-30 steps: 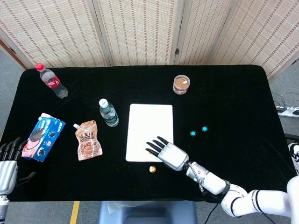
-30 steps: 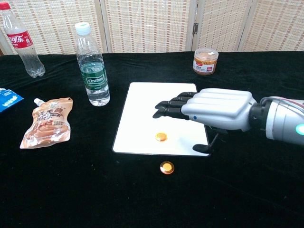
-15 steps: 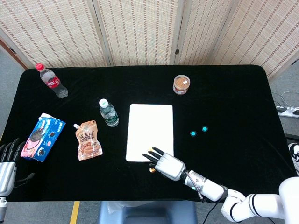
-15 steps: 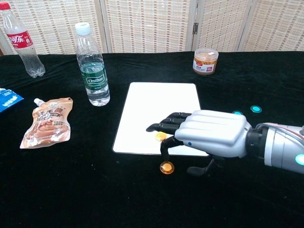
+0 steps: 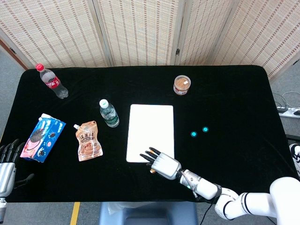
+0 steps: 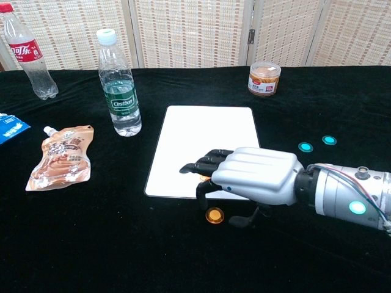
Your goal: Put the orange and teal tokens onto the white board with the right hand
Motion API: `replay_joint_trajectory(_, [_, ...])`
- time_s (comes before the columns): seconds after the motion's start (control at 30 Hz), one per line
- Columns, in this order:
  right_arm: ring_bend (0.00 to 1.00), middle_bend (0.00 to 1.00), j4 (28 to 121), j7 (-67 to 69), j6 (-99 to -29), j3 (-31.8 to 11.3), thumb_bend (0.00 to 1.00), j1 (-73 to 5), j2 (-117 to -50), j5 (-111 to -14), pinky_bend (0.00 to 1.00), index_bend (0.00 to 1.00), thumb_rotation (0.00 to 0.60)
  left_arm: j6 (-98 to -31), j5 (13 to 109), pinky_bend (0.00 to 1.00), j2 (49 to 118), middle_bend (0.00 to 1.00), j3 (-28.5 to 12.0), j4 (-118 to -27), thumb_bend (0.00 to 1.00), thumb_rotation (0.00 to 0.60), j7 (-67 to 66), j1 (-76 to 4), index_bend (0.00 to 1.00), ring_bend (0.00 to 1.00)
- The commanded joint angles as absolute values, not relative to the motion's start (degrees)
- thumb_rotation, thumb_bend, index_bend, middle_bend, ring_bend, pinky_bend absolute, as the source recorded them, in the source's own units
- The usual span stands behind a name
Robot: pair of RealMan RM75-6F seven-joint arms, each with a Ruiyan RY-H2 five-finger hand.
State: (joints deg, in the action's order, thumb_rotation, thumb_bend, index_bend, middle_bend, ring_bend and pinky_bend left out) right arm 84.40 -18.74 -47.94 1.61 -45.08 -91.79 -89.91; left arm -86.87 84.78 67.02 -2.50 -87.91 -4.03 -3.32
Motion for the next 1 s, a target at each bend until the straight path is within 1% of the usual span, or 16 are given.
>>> replay_joint_trajectory(0.03, [0.0, 0.05, 84.0, -19.0, -47.5, 1.4, 0.43, -45.3, -92.3, -89.6, 0.0, 0.38, 0.6, -86.6, 84.9, 0.0, 67.0, 0.03, -2.4, -87.9, 0.17, 0.6, -3.7, -3.4, 0.11, 0.02])
replay_joint_trajectory(0.23, [0.0, 0.05, 83.2, -19.8, -47.2, 1.3, 0.43, -45.4, -93.1, -89.0, 0.0, 0.38, 0.6, -86.2, 84.7, 0.0, 67.0, 0.03, -2.3, -87.7, 0.17, 0.6, -2.9, -3.4, 0.11, 0.02])
replay_joint_trajectory(0.53, [0.0, 0.06, 82.0, -20.8, -46.9, 0.9, 0.43, -45.6, -94.3, -88.2, 0.0, 0.45, 0.6, -86.0, 84.7, 0.0, 67.2, 0.03, -2.3, -87.4, 0.17, 0.6, -2.8, -3.5, 0.11, 0.02])
replay_joint_trajectory(0.77, [0.0, 0.1, 81.3, -21.5, -47.8, 0.8, 0.43, -45.2, -95.3, -88.0, 0.0, 0.51, 0.6, -86.0, 84.7, 0.0, 67.4, 0.03, -2.2, -87.2, 0.17, 0.6, -2.7, -3.4, 0.11, 0.02])
replay_joint_trajectory(1.0, [0.0, 0.11, 83.3, -19.3, -50.5, -1.0, 0.43, -44.3, -93.1, -87.1, 0.0, 0.51, 0.6, -86.1, 84.7, 0.0, 67.2, 0.03, -2.2, -87.3, 0.17, 0.6, -2.6, -3.4, 0.11, 0.02])
